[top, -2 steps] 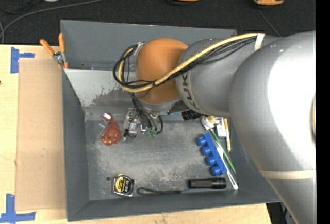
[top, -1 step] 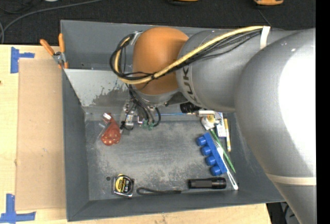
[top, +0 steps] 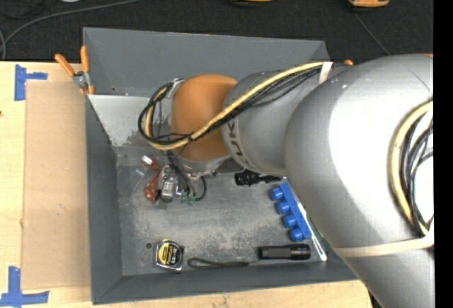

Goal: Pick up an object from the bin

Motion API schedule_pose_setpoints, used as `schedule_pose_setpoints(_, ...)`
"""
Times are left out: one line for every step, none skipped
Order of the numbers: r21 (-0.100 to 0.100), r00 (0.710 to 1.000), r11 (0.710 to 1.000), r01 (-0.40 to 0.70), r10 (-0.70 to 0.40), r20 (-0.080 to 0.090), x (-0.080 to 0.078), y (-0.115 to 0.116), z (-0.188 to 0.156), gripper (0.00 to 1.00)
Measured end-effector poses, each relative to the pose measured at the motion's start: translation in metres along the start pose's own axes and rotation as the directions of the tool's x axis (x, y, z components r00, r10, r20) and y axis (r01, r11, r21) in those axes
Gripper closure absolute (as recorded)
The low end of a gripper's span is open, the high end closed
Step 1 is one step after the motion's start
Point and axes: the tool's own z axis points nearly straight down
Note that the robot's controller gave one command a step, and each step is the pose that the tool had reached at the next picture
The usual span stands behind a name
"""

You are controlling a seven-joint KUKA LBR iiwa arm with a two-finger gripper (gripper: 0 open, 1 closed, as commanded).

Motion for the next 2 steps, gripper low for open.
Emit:
schedule_pose_setpoints(-0.003,0.992,0.992,0.123,-0.123,0.008,0.010,-0.008,-0.004,1.00)
schedule_pose_setpoints(-0.002,0.975,0.975,0.223,-0.223,0.005,-0.001,0.006,-0.039,1.00)
